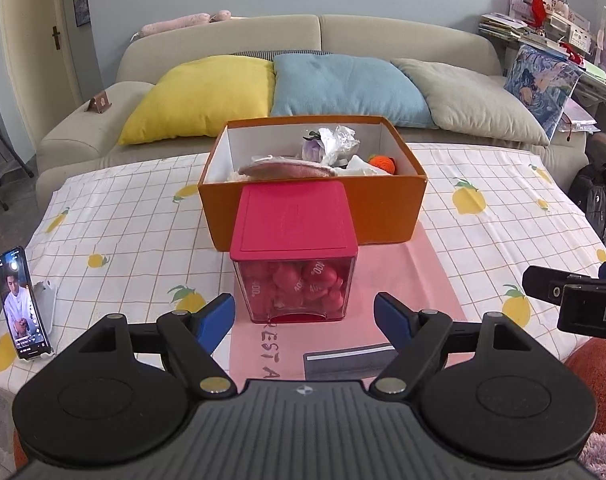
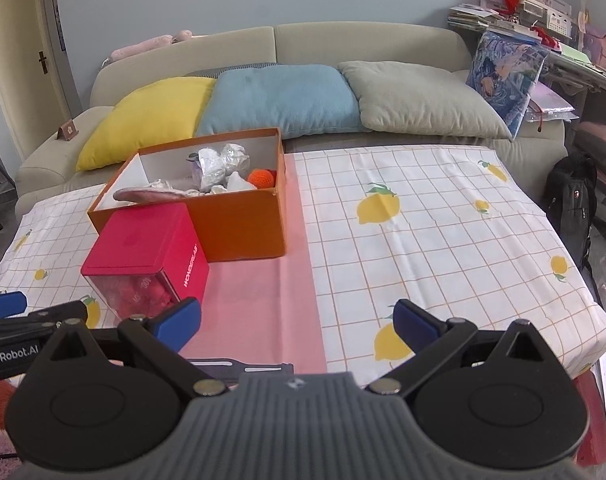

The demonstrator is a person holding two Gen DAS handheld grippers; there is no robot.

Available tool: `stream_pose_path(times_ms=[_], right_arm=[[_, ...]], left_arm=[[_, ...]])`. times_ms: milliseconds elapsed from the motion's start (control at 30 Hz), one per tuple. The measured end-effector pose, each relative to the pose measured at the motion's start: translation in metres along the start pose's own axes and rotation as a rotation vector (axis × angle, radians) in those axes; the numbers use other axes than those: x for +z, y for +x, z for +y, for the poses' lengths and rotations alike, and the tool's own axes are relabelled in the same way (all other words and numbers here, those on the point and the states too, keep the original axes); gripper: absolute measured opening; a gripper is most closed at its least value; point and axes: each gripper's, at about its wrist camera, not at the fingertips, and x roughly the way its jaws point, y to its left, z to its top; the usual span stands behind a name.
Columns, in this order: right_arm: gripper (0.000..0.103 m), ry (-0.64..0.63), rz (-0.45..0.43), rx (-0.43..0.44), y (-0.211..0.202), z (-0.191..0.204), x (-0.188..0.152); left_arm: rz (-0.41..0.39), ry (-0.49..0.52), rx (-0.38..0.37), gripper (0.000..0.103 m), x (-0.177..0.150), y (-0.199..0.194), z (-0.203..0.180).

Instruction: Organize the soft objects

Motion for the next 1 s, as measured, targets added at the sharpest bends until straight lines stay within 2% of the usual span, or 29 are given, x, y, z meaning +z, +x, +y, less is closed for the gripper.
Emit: stream_pose_path(times_ms=[1000], right_arm=[[0.100,-0.037,-0.044,0.014,-0.0071,0.0093,0.0032]], left_arm=[[-0.023,0.021,0.011,0.093,0.0056,-0.0015,0.0014]])
